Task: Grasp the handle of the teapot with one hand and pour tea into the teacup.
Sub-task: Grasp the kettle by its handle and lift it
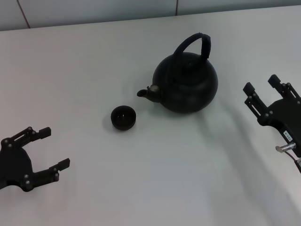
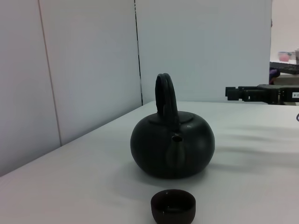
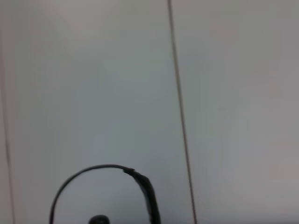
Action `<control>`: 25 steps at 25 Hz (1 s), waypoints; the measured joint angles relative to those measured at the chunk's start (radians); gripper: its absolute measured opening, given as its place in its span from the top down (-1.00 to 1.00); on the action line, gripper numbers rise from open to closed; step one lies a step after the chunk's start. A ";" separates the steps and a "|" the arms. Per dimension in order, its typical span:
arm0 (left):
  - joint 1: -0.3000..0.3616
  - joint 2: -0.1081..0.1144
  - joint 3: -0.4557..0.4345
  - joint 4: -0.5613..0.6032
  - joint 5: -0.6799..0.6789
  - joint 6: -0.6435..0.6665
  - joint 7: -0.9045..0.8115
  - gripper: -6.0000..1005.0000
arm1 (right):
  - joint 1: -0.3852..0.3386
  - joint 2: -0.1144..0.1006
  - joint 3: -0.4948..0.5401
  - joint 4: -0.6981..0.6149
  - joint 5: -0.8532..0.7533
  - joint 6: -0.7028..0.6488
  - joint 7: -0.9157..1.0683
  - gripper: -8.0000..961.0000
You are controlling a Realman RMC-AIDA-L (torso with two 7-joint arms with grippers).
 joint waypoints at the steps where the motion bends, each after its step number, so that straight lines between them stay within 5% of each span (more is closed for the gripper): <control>1: -0.002 0.000 -0.001 0.000 0.000 0.000 -0.001 -0.73 | 0.000 0.000 0.000 0.003 0.003 0.001 -0.005 -0.44; 13: -0.008 -0.007 -0.004 -0.003 -0.003 -0.001 0.006 -0.73 | 0.032 -0.007 -0.015 -0.013 -0.003 0.011 0.003 -0.43; 25: -0.008 -0.016 -0.013 0.000 -0.003 -0.005 0.008 -0.73 | 0.140 -0.009 -0.121 -0.184 -0.009 0.124 0.197 -0.43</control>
